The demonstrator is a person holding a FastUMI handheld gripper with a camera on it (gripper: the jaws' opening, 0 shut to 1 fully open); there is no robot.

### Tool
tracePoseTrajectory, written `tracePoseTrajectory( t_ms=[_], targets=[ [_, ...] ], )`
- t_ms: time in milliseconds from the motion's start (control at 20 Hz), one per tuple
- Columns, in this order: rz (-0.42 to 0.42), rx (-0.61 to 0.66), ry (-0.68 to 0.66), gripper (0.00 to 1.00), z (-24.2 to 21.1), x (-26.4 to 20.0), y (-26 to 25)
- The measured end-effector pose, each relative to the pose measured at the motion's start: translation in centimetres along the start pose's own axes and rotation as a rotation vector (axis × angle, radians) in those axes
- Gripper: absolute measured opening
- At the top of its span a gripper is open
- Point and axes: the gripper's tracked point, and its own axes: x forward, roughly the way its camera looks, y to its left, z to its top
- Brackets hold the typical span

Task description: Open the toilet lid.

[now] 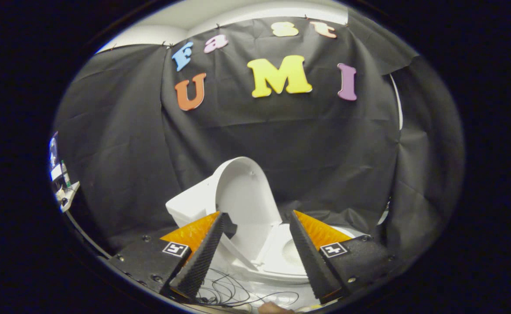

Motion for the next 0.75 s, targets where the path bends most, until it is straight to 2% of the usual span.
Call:
tracePoseTrajectory(
  t_ms=[100, 500, 750],
  targets=[
    [-0.029, 0.005, -0.046, 0.98, 0.9, -1.9, -2.2],
    [-0.116, 0.038, -0.167, 0.98, 3.7, -7.9, -9.0],
    [-0.165, 0.009, -0.266, 0.98, 4.8, -12.5, -12.0]
  ],
)
